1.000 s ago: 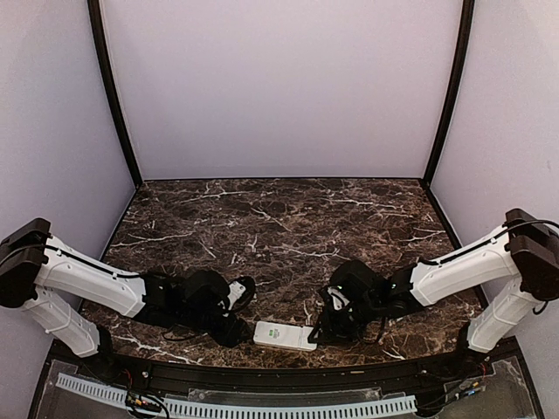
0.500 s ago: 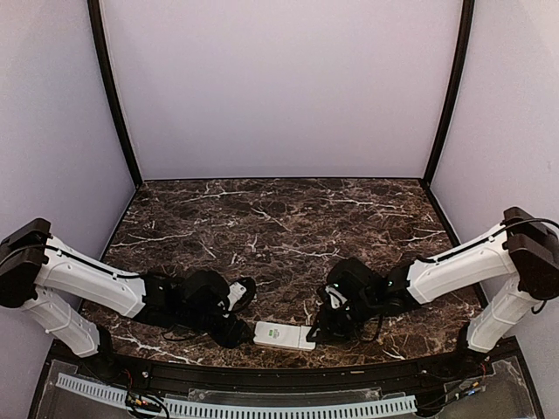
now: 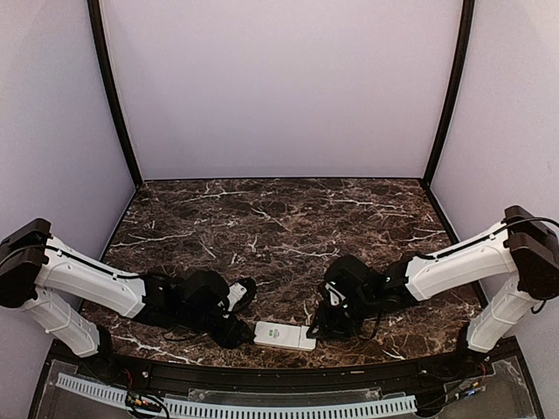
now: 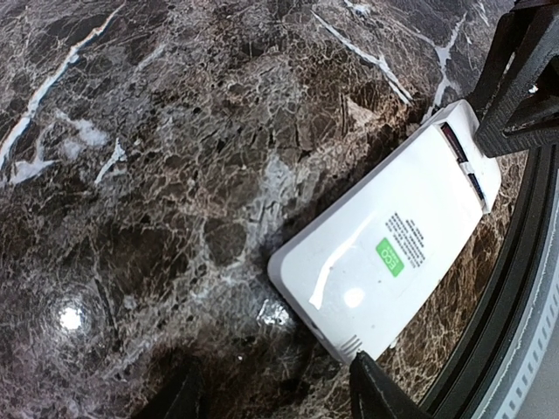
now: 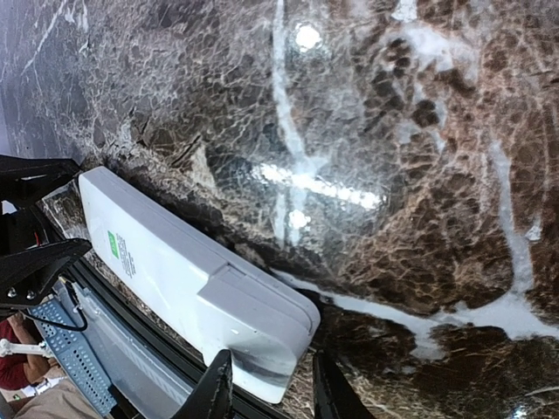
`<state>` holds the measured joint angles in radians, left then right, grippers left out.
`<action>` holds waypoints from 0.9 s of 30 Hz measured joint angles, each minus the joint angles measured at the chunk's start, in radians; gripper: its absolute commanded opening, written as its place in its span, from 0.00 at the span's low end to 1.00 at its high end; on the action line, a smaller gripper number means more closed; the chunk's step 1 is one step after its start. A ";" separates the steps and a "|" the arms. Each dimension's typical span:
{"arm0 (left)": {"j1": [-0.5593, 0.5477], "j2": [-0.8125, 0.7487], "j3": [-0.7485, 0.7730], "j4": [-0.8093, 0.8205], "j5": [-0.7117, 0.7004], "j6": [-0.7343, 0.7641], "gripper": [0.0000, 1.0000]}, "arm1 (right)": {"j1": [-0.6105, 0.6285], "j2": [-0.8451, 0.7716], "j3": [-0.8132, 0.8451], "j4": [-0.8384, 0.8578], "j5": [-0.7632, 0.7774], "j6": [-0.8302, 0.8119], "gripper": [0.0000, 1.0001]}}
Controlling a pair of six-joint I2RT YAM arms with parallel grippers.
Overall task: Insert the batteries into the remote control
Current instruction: Load the battery cover onto the remote control without the battery cover.
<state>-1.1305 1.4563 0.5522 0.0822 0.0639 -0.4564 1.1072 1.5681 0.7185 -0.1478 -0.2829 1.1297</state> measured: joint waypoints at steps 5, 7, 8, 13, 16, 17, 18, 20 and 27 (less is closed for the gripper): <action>0.000 0.000 -0.004 0.009 0.000 0.001 0.56 | 0.000 0.009 0.021 -0.026 0.013 -0.013 0.31; 0.000 0.000 -0.005 0.011 0.001 0.001 0.55 | 0.000 0.018 0.028 -0.028 0.013 -0.017 0.32; 0.000 0.000 -0.005 0.012 0.001 0.001 0.55 | 0.000 0.019 0.030 -0.031 0.013 -0.019 0.32; 0.000 -0.001 -0.008 0.016 0.002 0.001 0.56 | 0.000 0.013 0.047 -0.069 0.022 -0.042 0.36; 0.000 -0.006 -0.013 0.019 0.001 0.001 0.56 | 0.000 -0.009 0.063 -0.116 0.034 -0.064 0.39; 0.000 -0.008 -0.015 0.019 0.001 0.002 0.56 | 0.000 -0.018 0.069 -0.134 0.038 -0.071 0.39; 0.000 -0.011 -0.017 0.019 0.001 0.002 0.56 | 0.000 -0.027 0.076 -0.152 0.040 -0.080 0.39; 0.000 -0.014 -0.019 0.017 0.001 0.002 0.56 | 0.000 -0.040 0.093 -0.188 0.047 -0.095 0.30; 0.000 -0.016 -0.020 0.016 0.000 0.002 0.56 | 0.009 -0.046 0.206 -0.323 0.075 -0.185 0.00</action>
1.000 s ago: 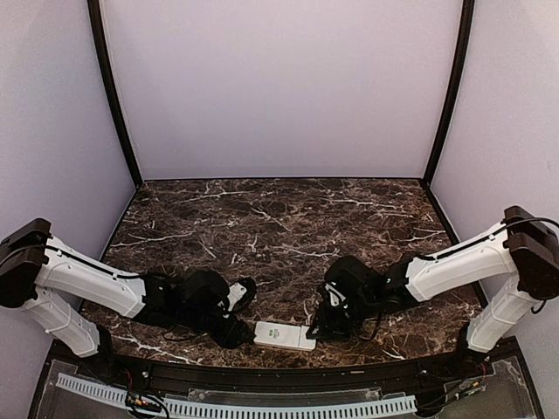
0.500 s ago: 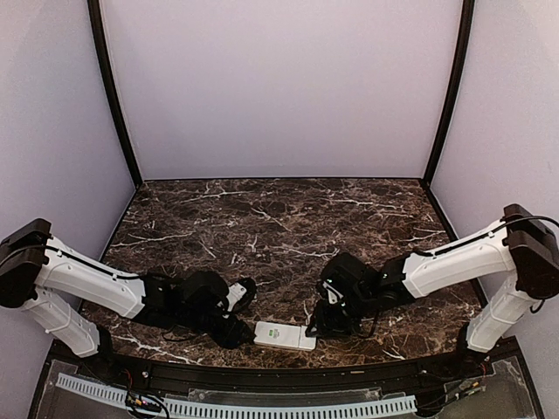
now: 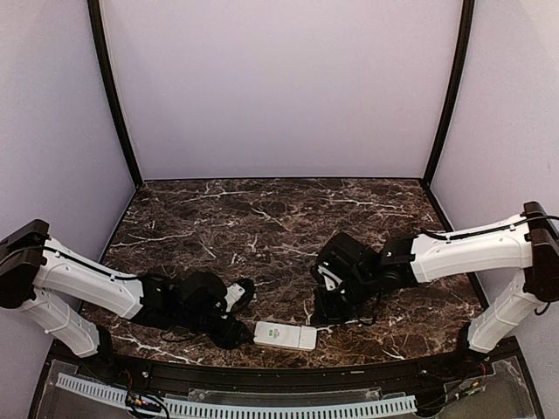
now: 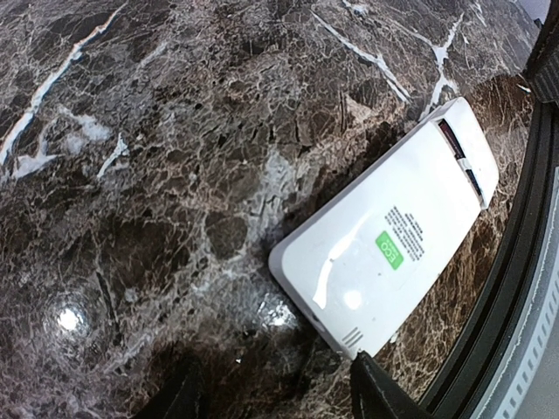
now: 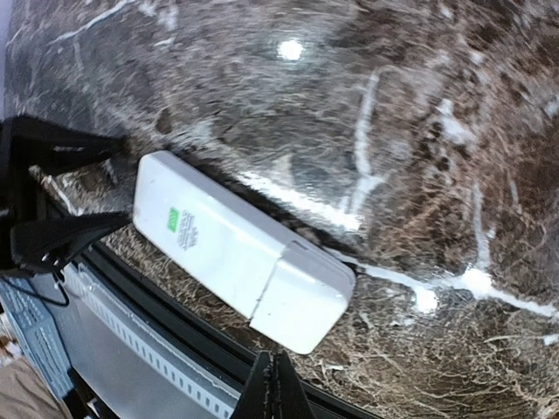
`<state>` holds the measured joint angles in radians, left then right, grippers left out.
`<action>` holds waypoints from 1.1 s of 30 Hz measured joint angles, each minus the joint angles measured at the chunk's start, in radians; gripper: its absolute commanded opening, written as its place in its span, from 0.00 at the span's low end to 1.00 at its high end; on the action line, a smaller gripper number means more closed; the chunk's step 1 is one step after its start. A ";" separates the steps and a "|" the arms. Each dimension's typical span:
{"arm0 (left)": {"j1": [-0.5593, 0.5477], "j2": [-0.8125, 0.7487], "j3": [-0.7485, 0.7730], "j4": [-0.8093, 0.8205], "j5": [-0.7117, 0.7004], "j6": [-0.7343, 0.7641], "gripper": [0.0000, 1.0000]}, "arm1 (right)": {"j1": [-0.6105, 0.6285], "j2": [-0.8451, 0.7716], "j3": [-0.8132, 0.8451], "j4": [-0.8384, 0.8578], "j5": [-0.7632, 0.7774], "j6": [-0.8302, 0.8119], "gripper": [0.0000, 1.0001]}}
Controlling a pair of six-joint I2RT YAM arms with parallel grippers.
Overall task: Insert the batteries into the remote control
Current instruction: Load the battery cover onto the remote control without the battery cover, then press the battery cover on the remote control without the battery cover.
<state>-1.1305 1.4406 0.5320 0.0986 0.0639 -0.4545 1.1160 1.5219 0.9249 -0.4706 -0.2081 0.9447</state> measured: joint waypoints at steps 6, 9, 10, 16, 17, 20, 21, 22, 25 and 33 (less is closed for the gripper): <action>0.000 -0.001 -0.001 0.000 0.000 0.003 0.56 | 0.015 0.028 0.055 0.000 -0.008 -0.045 0.00; 0.000 -0.006 -0.006 0.000 -0.002 0.003 0.56 | 0.015 0.050 0.055 -0.001 -0.013 -0.052 0.00; 0.000 -0.008 -0.007 0.000 -0.002 0.003 0.56 | 0.015 0.055 0.056 -0.002 -0.014 -0.054 0.00; 0.000 -0.013 -0.010 -0.003 -0.003 0.003 0.56 | 0.015 0.075 0.065 0.005 -0.023 -0.070 0.00; 0.000 -0.013 -0.010 -0.003 -0.003 0.003 0.56 | 0.015 0.081 0.067 0.010 -0.024 -0.071 0.00; 0.000 -0.013 -0.010 -0.003 -0.003 0.003 0.56 | 0.015 0.103 0.067 0.027 -0.031 -0.072 0.00; 0.000 -0.013 -0.010 -0.003 -0.004 0.003 0.56 | 0.015 0.113 0.066 0.036 -0.033 -0.072 0.00; 0.000 -0.013 -0.010 -0.003 -0.004 0.003 0.56 | 0.015 0.119 0.063 0.043 -0.035 -0.071 0.00; 0.000 -0.013 -0.010 -0.003 -0.004 0.003 0.56 | 0.015 0.144 0.039 0.085 -0.041 -0.068 0.00; 0.000 -0.013 -0.010 -0.003 -0.005 0.003 0.56 | 0.017 0.181 0.001 0.177 -0.066 -0.054 0.00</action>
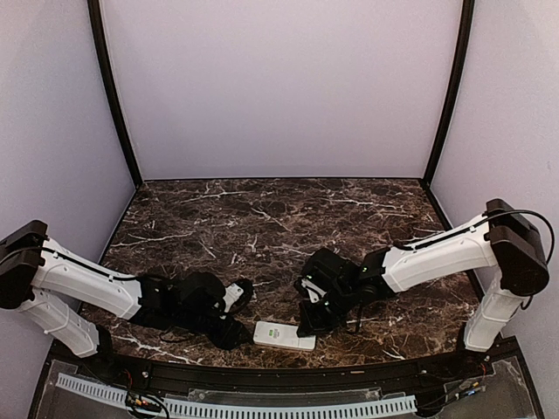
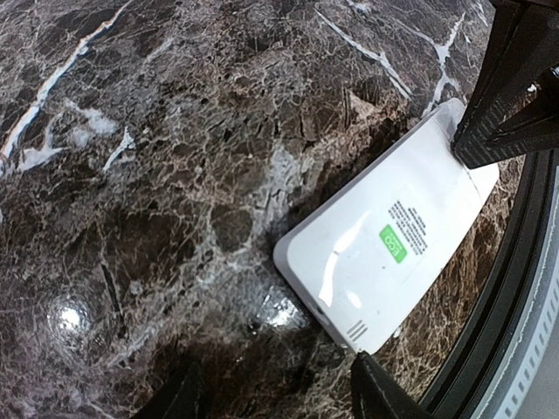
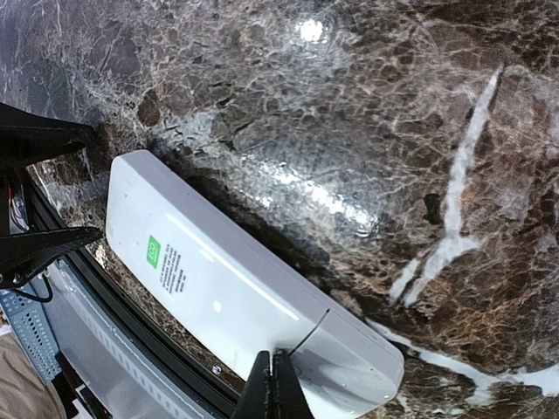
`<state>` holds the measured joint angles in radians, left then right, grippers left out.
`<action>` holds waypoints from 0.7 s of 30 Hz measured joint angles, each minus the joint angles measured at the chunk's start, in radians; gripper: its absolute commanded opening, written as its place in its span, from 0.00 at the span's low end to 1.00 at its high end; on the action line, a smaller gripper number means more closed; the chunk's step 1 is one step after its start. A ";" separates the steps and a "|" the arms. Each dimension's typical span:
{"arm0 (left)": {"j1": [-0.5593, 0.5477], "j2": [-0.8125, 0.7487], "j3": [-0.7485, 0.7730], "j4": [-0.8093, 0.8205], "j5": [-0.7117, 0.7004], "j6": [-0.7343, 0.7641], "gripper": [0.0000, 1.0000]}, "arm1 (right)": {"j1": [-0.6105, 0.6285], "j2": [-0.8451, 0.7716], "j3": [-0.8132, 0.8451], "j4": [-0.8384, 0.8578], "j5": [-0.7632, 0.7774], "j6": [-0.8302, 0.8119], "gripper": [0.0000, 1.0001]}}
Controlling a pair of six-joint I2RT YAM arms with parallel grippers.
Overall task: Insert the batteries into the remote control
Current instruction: Press the battery cover on the remote control without the battery cover, then press the battery cover onto the remote control without the battery cover.
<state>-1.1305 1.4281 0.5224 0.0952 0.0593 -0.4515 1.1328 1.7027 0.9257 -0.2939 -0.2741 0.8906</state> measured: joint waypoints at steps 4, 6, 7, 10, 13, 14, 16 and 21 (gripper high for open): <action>0.000 0.000 0.000 0.000 0.000 0.000 0.56 | 0.000 -0.001 0.000 0.002 -0.001 0.000 0.00; 0.000 0.000 0.000 0.000 0.000 0.000 0.56 | 0.000 -0.002 0.010 -0.011 -0.003 -0.007 0.00; 0.000 0.000 0.000 0.000 0.000 0.000 0.56 | 0.000 -0.003 0.015 -0.018 -0.005 -0.010 0.00; 0.000 0.000 0.000 0.000 0.000 0.001 0.56 | 0.000 -0.026 0.047 -0.066 0.003 -0.014 0.00; 0.000 0.000 0.000 0.000 0.000 0.001 0.56 | 0.000 -0.088 0.062 -0.126 0.034 0.005 0.00; 0.000 0.000 0.000 0.000 -0.001 0.001 0.56 | 0.000 -0.111 0.061 -0.152 0.047 0.014 0.00; 0.000 0.000 0.000 0.000 -0.005 0.001 0.56 | 0.000 -0.147 0.045 -0.192 0.073 0.039 0.00; 0.000 0.000 0.000 -0.002 -0.023 0.004 0.56 | 0.000 -0.172 -0.031 -0.305 0.131 0.100 0.00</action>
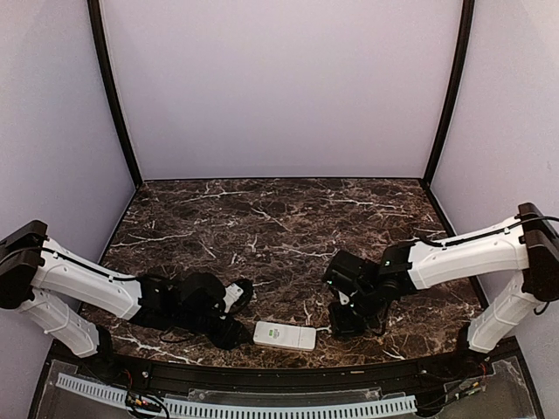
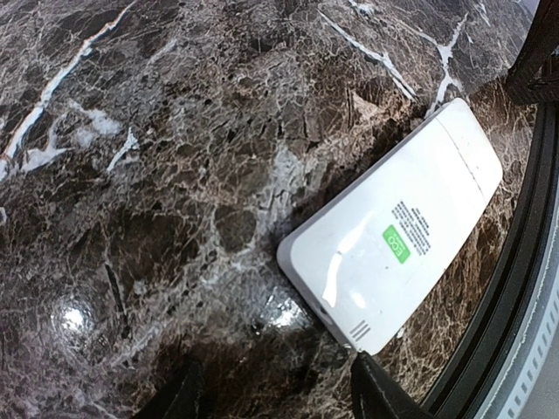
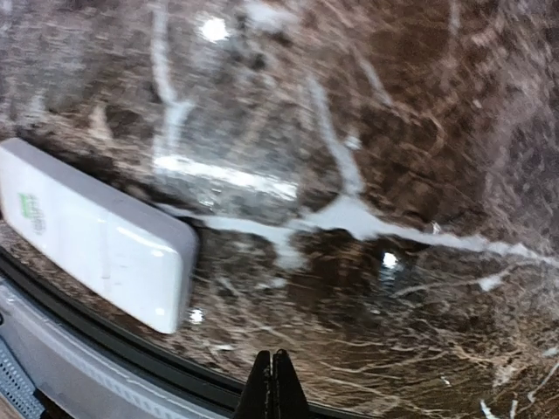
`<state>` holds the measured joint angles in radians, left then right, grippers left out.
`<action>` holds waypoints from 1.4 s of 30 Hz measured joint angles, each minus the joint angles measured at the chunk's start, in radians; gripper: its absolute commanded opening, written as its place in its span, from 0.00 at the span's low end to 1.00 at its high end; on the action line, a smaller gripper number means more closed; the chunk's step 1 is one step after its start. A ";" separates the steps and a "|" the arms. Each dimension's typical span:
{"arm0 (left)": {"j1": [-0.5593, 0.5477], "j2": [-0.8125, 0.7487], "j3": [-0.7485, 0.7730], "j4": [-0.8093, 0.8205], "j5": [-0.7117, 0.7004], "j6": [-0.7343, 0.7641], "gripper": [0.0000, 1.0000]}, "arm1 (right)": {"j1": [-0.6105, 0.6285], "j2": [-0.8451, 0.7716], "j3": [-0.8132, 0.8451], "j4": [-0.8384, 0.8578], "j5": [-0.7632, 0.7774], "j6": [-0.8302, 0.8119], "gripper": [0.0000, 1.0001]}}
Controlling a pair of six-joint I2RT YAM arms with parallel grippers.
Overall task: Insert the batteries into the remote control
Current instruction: Press the battery cover onto the remote control without the battery cover.
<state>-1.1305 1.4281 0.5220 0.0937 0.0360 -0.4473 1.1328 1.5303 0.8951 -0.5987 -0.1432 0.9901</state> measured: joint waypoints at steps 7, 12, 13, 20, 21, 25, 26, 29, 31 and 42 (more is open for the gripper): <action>0.000 0.000 0.000 -0.008 -0.037 0.002 0.56 | 0.000 0.043 -0.021 -0.079 0.036 0.032 0.00; 0.000 0.000 0.000 -0.011 -0.045 0.004 0.56 | 0.000 0.070 -0.021 -0.084 0.045 0.033 0.00; 0.000 0.000 0.000 -0.012 -0.047 0.005 0.56 | 0.000 0.073 -0.020 -0.084 0.047 0.033 0.00; 0.000 0.002 0.002 -0.013 -0.048 0.011 0.56 | 0.006 0.089 -0.003 -0.090 0.051 0.033 0.00; 0.000 0.003 0.003 -0.013 -0.048 0.013 0.56 | 0.008 0.092 0.000 -0.090 0.051 0.033 0.00; 0.000 0.009 0.008 -0.013 -0.048 0.018 0.56 | 0.016 0.106 0.016 -0.090 0.052 0.033 0.00; 0.000 0.010 0.008 -0.013 -0.048 0.018 0.56 | 0.019 0.110 0.019 -0.089 0.052 0.033 0.00; 0.000 0.013 0.010 -0.012 -0.045 0.022 0.55 | 0.029 0.133 0.043 -0.081 0.050 0.034 0.00; 0.000 0.031 0.023 -0.008 -0.035 0.030 0.54 | 0.039 0.169 0.082 -0.070 0.044 0.035 0.00; 0.021 0.095 0.079 0.002 0.018 0.074 0.52 | 0.065 0.289 0.238 -0.151 0.070 0.028 0.00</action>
<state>-1.1091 1.5230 0.6010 0.0959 0.0536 -0.3733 1.1980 1.8191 1.1328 -0.7494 -0.0734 1.0180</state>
